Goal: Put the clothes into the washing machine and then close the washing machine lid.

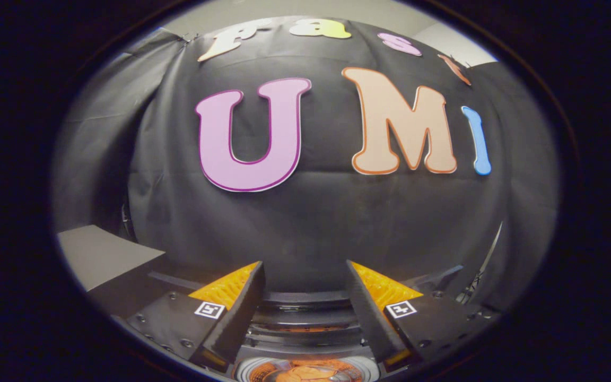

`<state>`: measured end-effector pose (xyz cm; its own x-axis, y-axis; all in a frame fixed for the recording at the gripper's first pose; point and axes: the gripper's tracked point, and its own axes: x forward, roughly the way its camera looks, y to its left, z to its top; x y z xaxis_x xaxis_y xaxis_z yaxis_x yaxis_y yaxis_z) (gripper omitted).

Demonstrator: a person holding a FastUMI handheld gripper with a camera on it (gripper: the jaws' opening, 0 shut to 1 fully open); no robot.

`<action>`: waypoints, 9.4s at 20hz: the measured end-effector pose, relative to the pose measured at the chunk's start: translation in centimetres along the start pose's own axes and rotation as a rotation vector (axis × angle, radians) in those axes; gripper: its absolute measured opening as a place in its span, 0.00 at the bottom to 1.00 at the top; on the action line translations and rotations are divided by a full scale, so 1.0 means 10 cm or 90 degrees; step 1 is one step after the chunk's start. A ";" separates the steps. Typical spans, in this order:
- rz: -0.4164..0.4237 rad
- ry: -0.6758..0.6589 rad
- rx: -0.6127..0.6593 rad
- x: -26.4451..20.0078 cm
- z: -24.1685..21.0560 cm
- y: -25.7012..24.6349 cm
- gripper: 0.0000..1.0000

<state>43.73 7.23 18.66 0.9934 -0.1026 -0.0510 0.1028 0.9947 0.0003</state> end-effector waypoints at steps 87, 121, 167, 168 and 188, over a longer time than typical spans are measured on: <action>0.021 -0.031 -0.010 -4.17 -2.12 -1.40 0.96; 0.011 -0.033 -0.004 -4.17 -2.10 -1.41 0.96; 0.008 -0.032 -0.002 -4.18 -2.10 -1.41 0.96; 0.008 -0.032 -0.002 -4.18 -2.11 -1.40 0.96; 0.070 -0.073 -0.027 -3.61 -1.86 -1.02 0.96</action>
<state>5.88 0.92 1.92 0.9981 0.0088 0.0610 -0.0063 0.9991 -0.0421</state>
